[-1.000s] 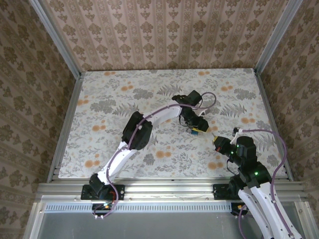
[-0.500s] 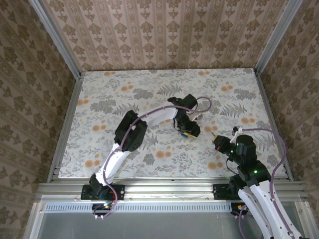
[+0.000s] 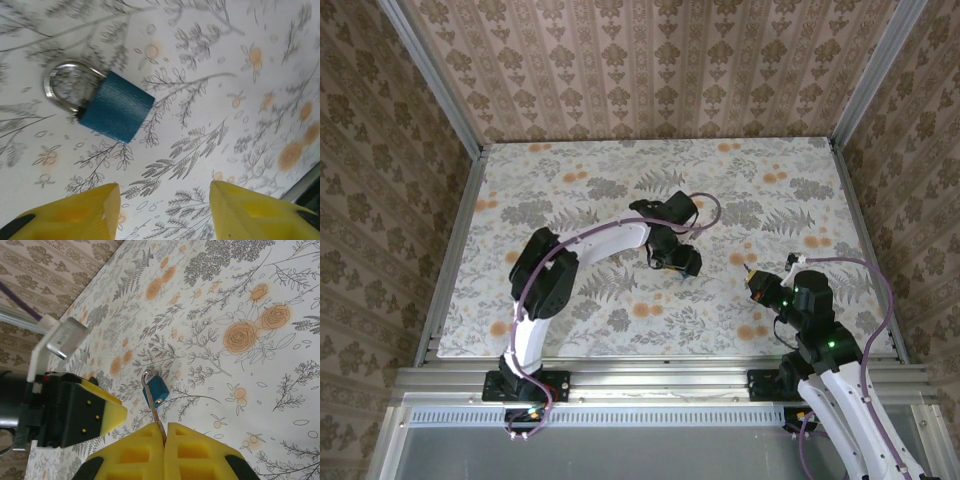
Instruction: Unlock with the key
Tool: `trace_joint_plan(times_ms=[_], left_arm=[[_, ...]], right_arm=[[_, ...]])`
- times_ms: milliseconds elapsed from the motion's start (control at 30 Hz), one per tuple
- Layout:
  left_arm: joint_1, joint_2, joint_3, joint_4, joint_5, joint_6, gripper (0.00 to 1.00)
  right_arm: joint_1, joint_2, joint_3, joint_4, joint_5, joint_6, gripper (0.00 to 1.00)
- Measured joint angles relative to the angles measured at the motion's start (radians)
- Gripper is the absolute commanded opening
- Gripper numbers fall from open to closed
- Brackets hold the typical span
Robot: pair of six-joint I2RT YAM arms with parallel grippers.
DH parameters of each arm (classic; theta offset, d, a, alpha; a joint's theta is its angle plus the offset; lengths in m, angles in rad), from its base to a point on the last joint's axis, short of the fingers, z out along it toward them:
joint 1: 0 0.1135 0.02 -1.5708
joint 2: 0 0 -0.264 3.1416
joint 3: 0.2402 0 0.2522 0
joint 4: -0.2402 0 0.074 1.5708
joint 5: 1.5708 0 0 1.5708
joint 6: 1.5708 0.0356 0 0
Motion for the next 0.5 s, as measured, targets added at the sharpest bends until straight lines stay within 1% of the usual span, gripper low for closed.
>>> trace_joint_plan(times_ms=[200, 267, 367, 500], left_arm=[[0.002, -0.004, -0.058, 0.065, -0.055, -0.278, 0.66], [0.002, 0.008, -0.06, 0.069, -0.07, -0.347, 0.69], [0.002, 0.032, -0.052, 0.07, -0.093, -0.436, 0.72], [0.003, 0.09, 0.027, 0.021, -0.114, -0.514, 0.73]], right_arm=[[-0.002, 0.0, -0.009, 0.007, 0.0, 0.004, 0.0], [-0.002, -0.003, -0.014, 0.008, 0.0, 0.004, 0.0], [-0.002, -0.018, -0.025, 0.007, -0.001, 0.01, 0.0], [-0.002, -0.043, -0.032, 0.006, 0.0, 0.019, 0.0]])
